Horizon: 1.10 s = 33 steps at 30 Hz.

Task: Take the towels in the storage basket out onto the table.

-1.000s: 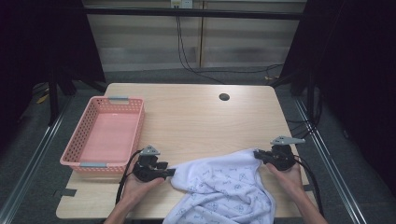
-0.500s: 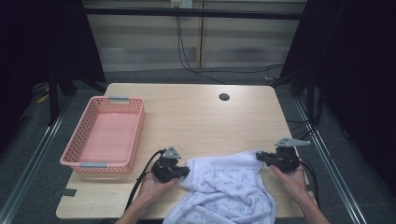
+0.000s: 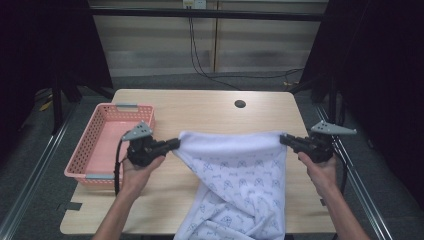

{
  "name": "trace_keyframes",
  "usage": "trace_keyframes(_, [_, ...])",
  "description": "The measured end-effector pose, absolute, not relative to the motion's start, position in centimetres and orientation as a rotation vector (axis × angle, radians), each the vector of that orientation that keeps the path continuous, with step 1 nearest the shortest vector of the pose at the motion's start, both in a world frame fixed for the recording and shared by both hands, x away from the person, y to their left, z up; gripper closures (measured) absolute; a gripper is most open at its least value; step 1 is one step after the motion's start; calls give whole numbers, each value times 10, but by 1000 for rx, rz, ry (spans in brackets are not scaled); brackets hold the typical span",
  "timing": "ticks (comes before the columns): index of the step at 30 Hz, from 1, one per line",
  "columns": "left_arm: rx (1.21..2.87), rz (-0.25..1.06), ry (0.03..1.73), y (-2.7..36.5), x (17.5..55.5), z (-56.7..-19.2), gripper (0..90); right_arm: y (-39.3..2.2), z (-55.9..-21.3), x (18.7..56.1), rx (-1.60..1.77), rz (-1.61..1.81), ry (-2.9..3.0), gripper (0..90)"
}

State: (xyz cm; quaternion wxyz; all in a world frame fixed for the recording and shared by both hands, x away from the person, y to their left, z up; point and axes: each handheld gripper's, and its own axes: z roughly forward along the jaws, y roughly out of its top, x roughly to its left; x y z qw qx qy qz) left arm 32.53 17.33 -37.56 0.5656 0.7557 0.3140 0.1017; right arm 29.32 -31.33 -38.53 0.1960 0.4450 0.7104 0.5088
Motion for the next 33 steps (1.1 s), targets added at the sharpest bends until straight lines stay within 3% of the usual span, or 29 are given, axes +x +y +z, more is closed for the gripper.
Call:
trace_keyframes(10, [1703, 405, 706, 193, 338, -301, 877, -298, -316, 321, 1122, 1542, 1893, 838])
trace_keyframes(17, [1713, 430, 719, 181, 361, -291, 876, -301, -280, 346, 1107, 1563, 1825, 839])
trace_keyframes(26, [1829, 348, 834, 153, 411, -351, 864, -308, -331, 391, 1255, 1454, 1869, 839])
trace_keyframes(28, [1838, 323, 879, 149, 420, -366, 774, -309, -348, 402, 1303, 1415, 1888, 817])
trace_keyframes(31, [1845, 289, 951, 147, 424, -384, 605, -313, -369, 410, 1370, 1328, 1881, 624])
trace_keyframes(33, [1847, 302, 946, 147, 420, -389, 550, -316, -375, 409, 1386, 1319, 1863, 597])
